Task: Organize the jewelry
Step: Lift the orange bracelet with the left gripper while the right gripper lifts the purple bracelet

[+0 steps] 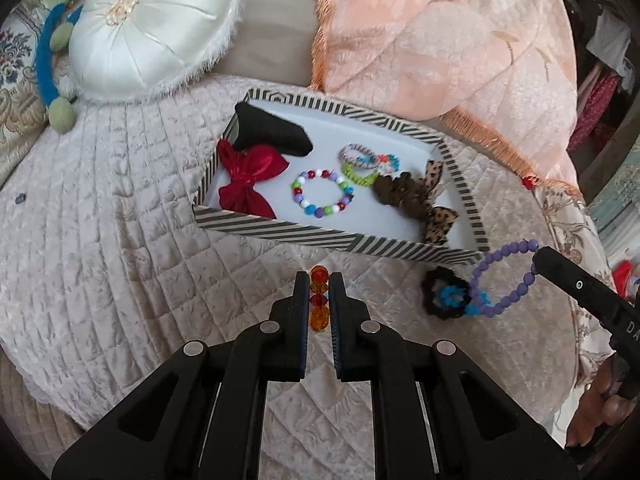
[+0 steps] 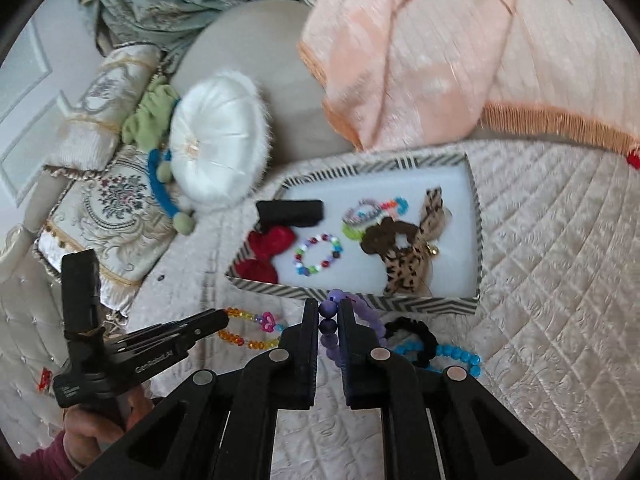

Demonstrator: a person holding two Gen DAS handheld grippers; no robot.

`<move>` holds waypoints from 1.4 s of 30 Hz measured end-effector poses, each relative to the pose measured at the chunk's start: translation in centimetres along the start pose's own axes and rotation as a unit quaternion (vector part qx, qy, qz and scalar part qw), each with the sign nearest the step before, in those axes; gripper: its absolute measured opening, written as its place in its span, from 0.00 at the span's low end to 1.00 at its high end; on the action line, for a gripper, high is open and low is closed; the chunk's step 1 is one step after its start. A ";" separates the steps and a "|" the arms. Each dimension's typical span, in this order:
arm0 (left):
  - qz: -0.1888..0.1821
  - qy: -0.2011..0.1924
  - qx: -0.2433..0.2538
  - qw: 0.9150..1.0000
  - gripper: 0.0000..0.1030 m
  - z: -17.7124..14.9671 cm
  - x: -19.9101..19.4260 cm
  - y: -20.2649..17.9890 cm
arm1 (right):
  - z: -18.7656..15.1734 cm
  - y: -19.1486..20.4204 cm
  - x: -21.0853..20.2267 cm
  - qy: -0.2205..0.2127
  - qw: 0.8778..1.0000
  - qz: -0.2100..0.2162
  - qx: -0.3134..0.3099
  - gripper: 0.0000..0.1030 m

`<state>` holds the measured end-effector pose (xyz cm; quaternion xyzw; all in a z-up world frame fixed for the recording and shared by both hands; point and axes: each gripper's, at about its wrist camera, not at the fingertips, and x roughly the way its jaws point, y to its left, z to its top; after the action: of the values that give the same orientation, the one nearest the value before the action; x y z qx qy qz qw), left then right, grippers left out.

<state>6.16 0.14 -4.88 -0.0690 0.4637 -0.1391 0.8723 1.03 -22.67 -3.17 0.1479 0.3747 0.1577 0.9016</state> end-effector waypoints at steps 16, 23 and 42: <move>0.004 -0.035 0.019 0.999 0.08 -0.4 -5.7 -1.0 | -1.6 2.2 -4.6 -0.026 0.999 0.010 -0.018 0.08; 0.016 -0.046 0.036 0.998 0.08 -0.7 -6.4 -2.1 | -2.3 2.4 -5.3 -0.026 0.999 0.010 -0.022 0.08; 0.028 -0.044 0.051 0.997 0.08 -0.8 -5.7 -2.6 | -2.4 1.6 -5.5 -0.025 1.000 0.005 -0.019 0.08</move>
<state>1.98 -0.61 -0.16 -0.0176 0.4191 -0.1348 0.8977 -4.69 -23.03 -0.68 0.1367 0.3482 0.1651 0.9126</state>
